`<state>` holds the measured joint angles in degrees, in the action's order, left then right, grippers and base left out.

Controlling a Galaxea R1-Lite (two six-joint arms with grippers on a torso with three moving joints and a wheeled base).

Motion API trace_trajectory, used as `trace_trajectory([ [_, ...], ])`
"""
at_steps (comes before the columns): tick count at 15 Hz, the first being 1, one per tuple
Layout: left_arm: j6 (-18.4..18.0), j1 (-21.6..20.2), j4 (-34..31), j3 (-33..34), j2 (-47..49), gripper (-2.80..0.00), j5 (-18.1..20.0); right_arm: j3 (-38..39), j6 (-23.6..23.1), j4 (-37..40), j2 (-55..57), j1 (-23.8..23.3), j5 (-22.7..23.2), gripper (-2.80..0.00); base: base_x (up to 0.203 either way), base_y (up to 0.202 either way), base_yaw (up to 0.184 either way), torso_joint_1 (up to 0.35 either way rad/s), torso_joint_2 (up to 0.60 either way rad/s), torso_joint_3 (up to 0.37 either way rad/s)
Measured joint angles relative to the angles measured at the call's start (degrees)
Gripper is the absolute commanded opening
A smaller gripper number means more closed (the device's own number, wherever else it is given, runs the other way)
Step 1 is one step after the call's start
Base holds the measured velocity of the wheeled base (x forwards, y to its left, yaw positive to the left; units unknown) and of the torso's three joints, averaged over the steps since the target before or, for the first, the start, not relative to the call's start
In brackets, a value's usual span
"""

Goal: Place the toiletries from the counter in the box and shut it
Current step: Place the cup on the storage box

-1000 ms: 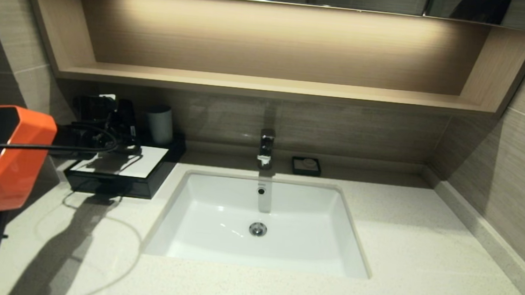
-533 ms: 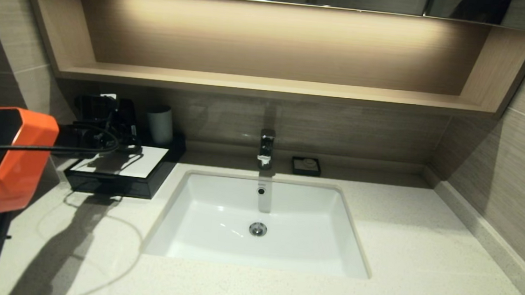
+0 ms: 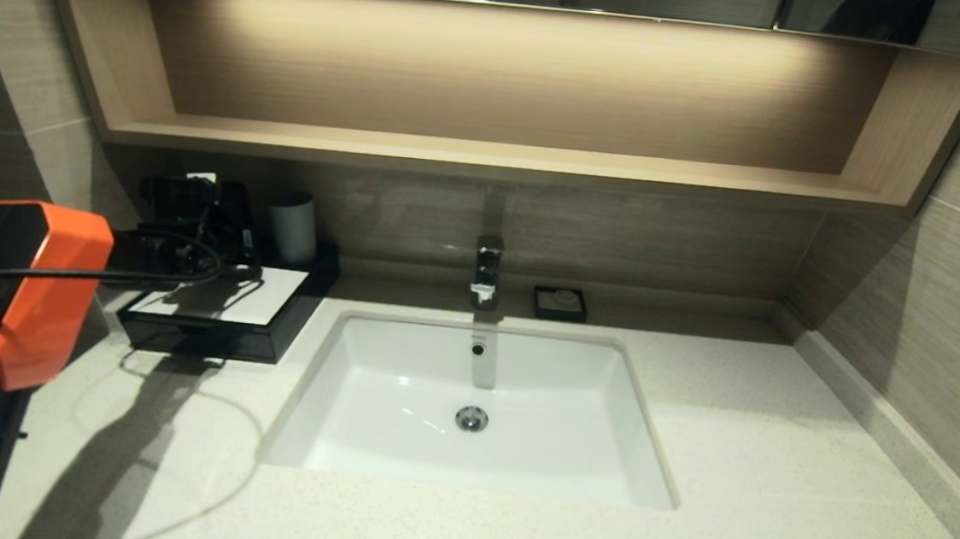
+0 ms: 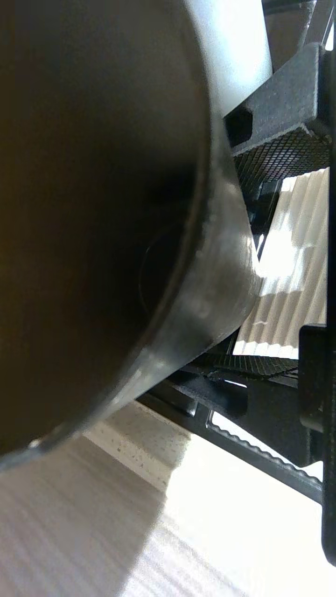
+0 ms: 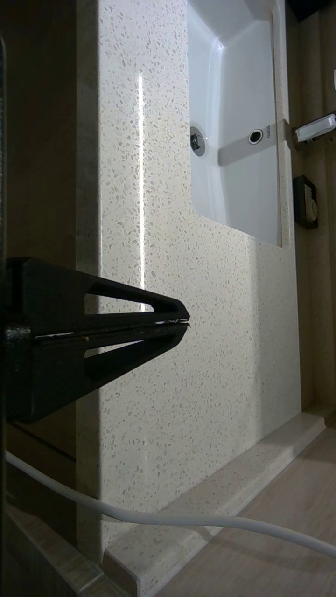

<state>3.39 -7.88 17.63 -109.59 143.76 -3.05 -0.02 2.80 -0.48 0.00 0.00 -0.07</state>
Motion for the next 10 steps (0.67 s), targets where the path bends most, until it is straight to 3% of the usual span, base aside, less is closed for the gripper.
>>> trace_trajectory([
  [10,-0.06,0.16,0.01,-1.34,1.03,-2.80,-0.25,0.00,-0.02,-0.05,0.00,0.00,-0.02,-2.80,0.000,0.000,0.000,0.000,0.00,0.000],
])
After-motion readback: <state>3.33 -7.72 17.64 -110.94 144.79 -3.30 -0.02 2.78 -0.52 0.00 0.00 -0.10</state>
